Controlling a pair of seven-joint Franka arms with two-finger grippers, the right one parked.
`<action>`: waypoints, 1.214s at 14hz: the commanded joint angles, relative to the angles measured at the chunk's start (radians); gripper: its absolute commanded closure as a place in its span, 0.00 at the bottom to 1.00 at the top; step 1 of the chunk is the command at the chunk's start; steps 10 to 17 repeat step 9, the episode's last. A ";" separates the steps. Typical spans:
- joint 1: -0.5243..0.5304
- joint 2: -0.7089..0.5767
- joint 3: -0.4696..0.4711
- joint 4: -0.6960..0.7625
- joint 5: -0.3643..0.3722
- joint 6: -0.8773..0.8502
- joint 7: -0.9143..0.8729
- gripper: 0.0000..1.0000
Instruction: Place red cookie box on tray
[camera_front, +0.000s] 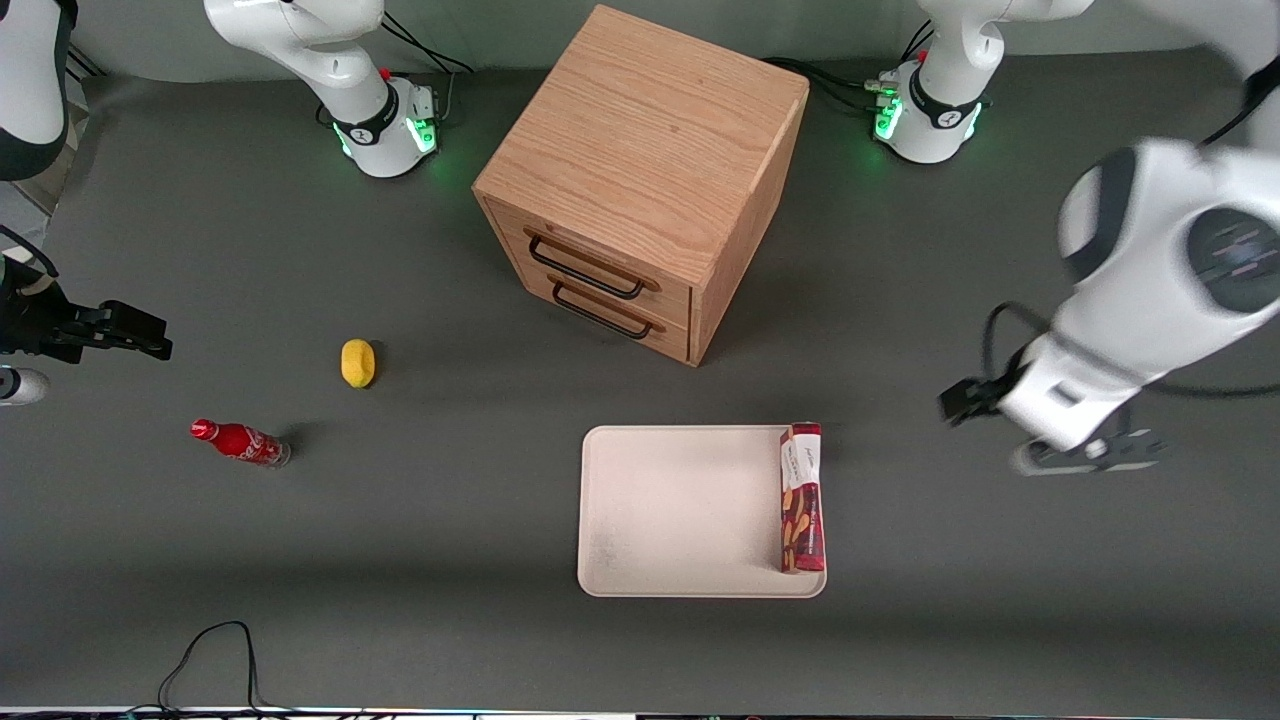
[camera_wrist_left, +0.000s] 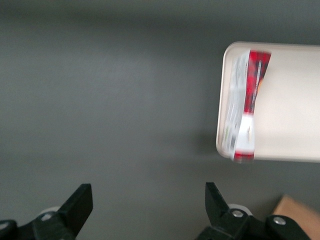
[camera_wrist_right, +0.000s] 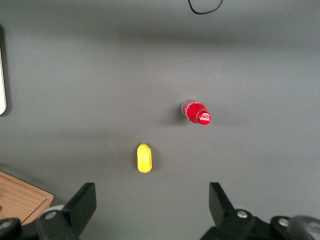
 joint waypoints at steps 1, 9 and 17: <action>0.060 -0.136 0.001 -0.084 -0.035 -0.079 0.063 0.00; 0.114 -0.300 0.042 -0.138 -0.032 -0.208 0.237 0.00; 0.114 -0.300 0.042 -0.138 -0.032 -0.208 0.237 0.00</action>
